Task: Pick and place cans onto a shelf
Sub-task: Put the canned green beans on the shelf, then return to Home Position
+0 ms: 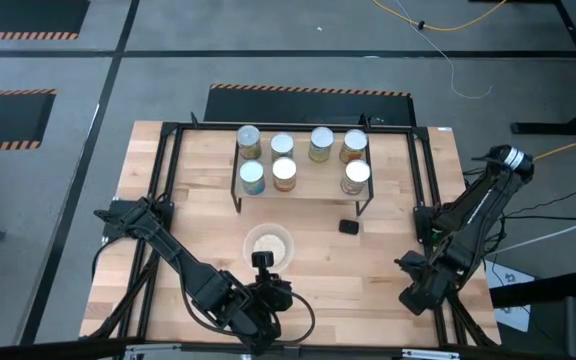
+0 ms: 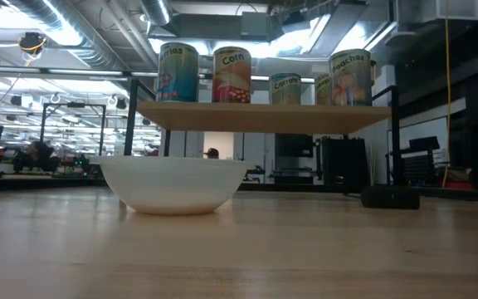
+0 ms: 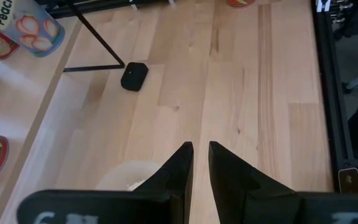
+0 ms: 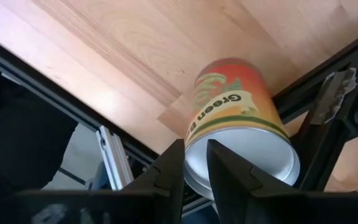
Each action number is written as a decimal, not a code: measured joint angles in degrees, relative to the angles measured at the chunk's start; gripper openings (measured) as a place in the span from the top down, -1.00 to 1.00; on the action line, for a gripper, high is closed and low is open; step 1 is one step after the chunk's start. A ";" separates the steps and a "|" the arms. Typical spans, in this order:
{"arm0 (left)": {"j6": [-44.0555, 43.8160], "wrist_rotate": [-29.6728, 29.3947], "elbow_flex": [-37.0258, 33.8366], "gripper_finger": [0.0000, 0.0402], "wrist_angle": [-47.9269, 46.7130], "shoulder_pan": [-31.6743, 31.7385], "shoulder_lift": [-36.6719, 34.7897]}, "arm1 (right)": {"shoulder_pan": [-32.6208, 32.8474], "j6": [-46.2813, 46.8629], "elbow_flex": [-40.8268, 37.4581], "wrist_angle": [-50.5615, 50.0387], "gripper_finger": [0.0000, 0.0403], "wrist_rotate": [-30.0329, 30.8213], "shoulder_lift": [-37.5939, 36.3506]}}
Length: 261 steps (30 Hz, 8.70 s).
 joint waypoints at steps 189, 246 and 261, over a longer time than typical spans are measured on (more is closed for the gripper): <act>31.40 45.02 -54.47 0.78 77.48 18.88 -14.34 | -63.21 -118.81 66.55 -34.43 0.97 14.02 31.85; 35.43 31.06 -54.42 0.78 48.07 20.46 -52.04 | -57.71 -115.25 81.53 -34.27 0.89 13.99 13.33; 36.06 28.08 -82.55 0.78 56.20 18.13 -77.72 | -50.61 -105.20 48.95 -20.11 0.88 14.09 -13.57</act>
